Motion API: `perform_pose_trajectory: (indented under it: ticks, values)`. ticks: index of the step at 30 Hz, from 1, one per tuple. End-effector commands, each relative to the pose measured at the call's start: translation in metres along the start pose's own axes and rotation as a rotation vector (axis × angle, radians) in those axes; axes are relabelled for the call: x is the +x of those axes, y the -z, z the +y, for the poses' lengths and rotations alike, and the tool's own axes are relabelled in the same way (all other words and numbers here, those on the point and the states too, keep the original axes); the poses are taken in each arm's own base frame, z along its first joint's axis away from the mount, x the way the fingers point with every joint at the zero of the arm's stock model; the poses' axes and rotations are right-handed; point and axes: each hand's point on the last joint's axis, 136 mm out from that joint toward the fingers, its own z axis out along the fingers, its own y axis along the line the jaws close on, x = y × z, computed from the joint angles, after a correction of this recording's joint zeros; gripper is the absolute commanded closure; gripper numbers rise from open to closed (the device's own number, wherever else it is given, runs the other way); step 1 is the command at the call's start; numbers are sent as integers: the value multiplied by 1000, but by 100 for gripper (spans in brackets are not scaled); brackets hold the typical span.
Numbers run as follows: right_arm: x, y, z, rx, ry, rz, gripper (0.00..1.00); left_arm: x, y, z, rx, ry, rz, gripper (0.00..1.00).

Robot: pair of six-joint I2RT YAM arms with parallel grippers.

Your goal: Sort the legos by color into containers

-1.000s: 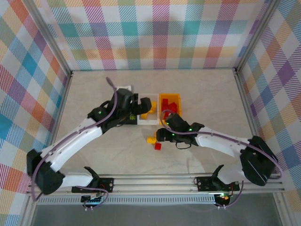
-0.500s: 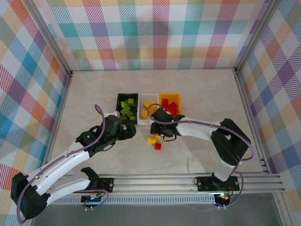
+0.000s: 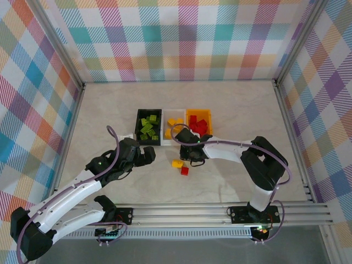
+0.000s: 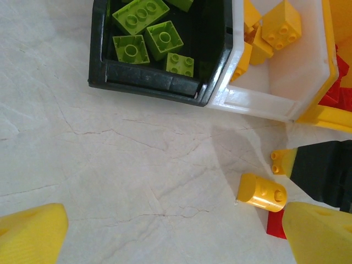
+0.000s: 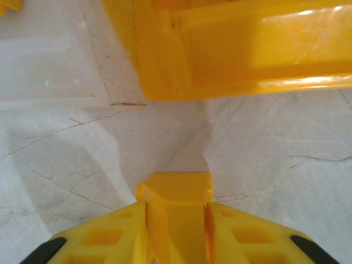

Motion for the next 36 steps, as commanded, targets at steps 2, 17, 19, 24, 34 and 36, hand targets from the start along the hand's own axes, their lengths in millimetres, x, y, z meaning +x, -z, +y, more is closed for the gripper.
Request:
perform_pose_trajectory:
  ticks: [2,17,19,24,34,36]
  values:
    - [-6,28,-8,1,60,-57,73,8,0,13,-50,-13,13,0]
    - [-113,80,76,-214,178,-224,72,14,6,20,-50,-11,24,0]
    - [-127,68,83,-209,175,-213,71,14,8,19,-45,-13,27,0]
    - [-153,51,100,-213,195,-218,44,15,9,13,-25,-12,50,0]
    - [-69,86,89,-294,300,-112,23,12,14,10,7,19,31,0]
    - [-34,81,72,-269,317,-50,23,12,14,10,4,13,29,0]
